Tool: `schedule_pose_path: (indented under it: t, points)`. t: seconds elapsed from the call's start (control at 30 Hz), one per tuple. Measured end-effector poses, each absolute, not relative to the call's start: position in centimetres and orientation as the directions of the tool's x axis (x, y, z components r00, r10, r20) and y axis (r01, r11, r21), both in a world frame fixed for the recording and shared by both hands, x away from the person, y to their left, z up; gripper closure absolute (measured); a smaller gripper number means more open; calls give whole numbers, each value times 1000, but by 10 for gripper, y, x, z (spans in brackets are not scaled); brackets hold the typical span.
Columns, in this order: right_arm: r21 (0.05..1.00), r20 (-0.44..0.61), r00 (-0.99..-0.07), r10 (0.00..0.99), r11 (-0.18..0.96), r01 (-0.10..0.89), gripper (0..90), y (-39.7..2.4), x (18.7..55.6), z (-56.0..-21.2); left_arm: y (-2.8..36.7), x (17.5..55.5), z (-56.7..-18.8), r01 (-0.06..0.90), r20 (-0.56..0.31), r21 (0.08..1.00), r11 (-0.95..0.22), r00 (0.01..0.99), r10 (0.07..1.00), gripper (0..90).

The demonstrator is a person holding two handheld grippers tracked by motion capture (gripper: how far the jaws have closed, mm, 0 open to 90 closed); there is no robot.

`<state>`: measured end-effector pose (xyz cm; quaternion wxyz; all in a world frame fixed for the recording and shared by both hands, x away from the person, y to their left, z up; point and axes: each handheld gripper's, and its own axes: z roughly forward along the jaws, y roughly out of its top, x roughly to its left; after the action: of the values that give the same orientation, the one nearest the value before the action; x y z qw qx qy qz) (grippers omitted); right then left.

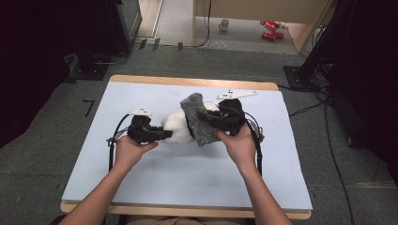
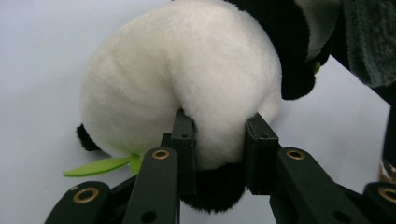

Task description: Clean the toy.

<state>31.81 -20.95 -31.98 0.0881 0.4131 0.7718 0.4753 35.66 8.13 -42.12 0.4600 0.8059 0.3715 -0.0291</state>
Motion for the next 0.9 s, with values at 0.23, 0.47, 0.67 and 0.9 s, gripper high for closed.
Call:
schedule_pose_path:
  t: [0.23, 0.47, 0.67, 0.9]
  points:
    - [802, 287, -714, 639, 247, 544, 811, -181, 305, -317, 77, 349, -417, 659, -431, 699, -279, 699, 570, 698]
    - [746, 309, -682, 662, 276, 606, 808, -166, 321, -361, 69, 347, -418, 671, -454, 696, -256, 687, 568, 689]
    - [724, 217, -661, 718, 336, 603, 809, -165, 330, -385, 64, 350, -427, 676, -443, 684, -274, 684, 580, 689]
    - [728, 181, -622, 762, 321, 605, 810, -184, 334, -381, 65, 352, -428, 661, -426, 692, -289, 698, 575, 691]
